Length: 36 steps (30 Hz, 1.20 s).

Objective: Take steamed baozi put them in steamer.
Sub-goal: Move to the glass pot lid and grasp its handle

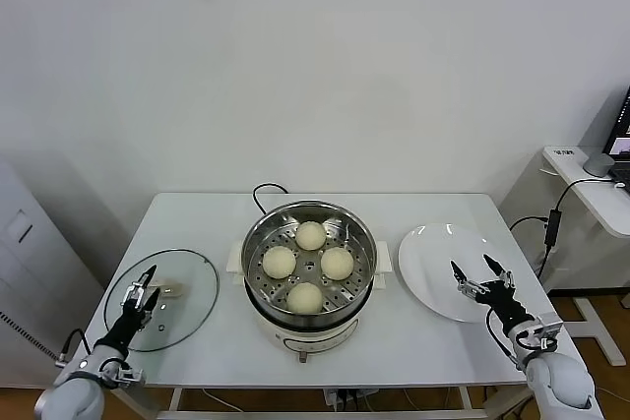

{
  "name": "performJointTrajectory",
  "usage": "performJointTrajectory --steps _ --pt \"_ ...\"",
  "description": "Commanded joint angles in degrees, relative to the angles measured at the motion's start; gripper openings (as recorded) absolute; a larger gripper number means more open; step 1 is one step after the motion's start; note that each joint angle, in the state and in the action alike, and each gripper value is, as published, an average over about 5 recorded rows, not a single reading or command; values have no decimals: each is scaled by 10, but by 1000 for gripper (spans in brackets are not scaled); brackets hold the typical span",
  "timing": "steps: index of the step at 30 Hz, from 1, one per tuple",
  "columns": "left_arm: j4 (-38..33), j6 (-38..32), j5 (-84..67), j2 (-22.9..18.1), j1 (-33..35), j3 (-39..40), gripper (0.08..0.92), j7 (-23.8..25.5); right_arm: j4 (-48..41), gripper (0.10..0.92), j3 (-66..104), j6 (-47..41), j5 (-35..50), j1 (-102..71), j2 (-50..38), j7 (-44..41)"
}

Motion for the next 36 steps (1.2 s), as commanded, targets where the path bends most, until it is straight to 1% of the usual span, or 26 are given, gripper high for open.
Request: performJointTrajectory --steps 1,7,9,18,24,30,33,36 --pt "12 4 4 -6 -24 5 823 3 -5 823 0 2 -3 0 3 -2" --pt "20 8 -6 -11 -30 7 819 14 -4 823 0 3 -3 3 1 -3" --pt "20 9 -10 -11 -30 6 790 17 -4 823 0 3 -3 4 1 -4" --pt "18 7 -43 -14 -25 9 534 26 -7 823 0 3 -6 11 5 -5" --pt "18 1 -48 -20 -26 4 361 14 -6 823 1 1 -5 15 0 -5" --pt "1 -1 -57 -20 -26 -3 187 6 -6 823 1 1 -6 13 1 -6" --pt "-19 -1 -66 -17 -23 -8 121 6 -5 823 -1 1 -7 12 3 -7" --pt "-51 2 -81 -10 -14 -14 105 12 -5 823 -2 1 -7 13 3 -7"
